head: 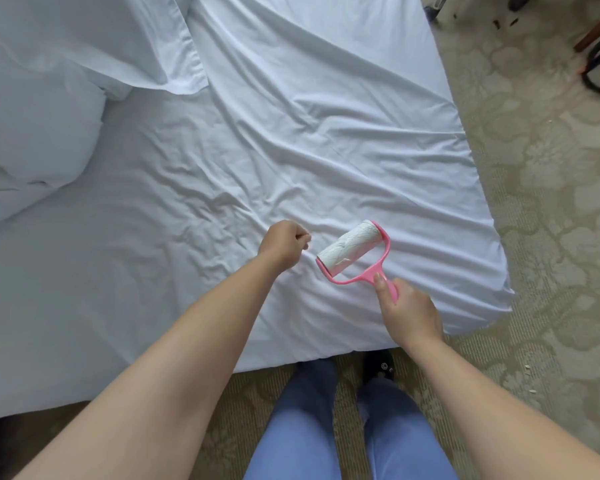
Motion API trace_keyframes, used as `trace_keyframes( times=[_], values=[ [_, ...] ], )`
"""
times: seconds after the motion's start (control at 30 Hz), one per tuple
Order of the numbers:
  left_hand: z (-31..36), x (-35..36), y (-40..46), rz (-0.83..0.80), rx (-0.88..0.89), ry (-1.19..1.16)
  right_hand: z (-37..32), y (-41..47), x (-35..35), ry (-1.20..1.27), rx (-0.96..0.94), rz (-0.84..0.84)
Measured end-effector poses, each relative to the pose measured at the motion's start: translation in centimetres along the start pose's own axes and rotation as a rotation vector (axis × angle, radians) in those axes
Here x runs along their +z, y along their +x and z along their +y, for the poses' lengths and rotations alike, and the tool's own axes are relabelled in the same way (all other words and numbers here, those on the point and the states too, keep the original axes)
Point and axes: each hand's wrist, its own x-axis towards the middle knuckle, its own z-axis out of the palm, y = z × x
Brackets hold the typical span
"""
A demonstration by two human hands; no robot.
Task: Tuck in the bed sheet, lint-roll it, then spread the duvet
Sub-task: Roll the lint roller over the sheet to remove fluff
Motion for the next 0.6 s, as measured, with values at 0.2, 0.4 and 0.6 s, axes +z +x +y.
trace_keyframes(
  times=[0.2,0.4,0.6],
  values=[
    [1.5,-3.3,-1.2,0.100,0.021,-0.099,-1.7,-1.1,-1.6,-0.074,-0.094,-0.025],
    [2.7,-5.0,-3.7,0.078,-0.012,-0.392,-3.4,-2.3,-3.1,-0.069,-0.170,-0.008],
    [2.5,-3.4,-4.9,0.044,-0.074,-0.567,-4.5,-2.9,-3.3,-0.079,-0.204,0.008]
  ],
)
